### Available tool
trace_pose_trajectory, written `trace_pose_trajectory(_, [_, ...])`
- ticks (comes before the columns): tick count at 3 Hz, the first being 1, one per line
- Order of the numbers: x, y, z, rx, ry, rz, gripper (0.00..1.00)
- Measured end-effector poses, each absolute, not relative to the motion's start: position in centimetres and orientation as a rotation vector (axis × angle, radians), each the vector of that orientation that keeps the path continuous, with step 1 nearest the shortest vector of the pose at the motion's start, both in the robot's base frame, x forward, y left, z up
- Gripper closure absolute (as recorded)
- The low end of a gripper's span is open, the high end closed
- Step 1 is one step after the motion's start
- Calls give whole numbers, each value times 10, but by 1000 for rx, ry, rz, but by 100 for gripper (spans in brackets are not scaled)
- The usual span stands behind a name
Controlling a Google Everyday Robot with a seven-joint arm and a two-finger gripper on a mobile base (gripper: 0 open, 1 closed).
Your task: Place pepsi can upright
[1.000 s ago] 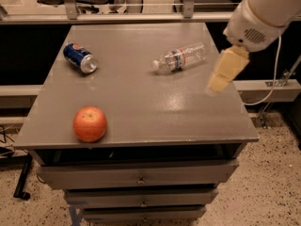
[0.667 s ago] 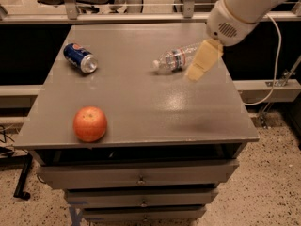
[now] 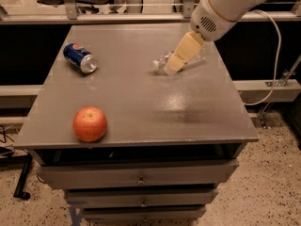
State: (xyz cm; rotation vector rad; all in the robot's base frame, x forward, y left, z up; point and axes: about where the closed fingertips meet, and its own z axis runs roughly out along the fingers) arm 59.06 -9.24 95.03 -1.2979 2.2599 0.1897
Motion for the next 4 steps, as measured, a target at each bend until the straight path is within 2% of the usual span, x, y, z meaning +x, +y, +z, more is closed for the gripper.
trace_pose_trajectory(1, [599,-70,952,-1264,2233,228,0])
trace_pose_trajectory(4, [663,90,968,-1154,2151,415,0])
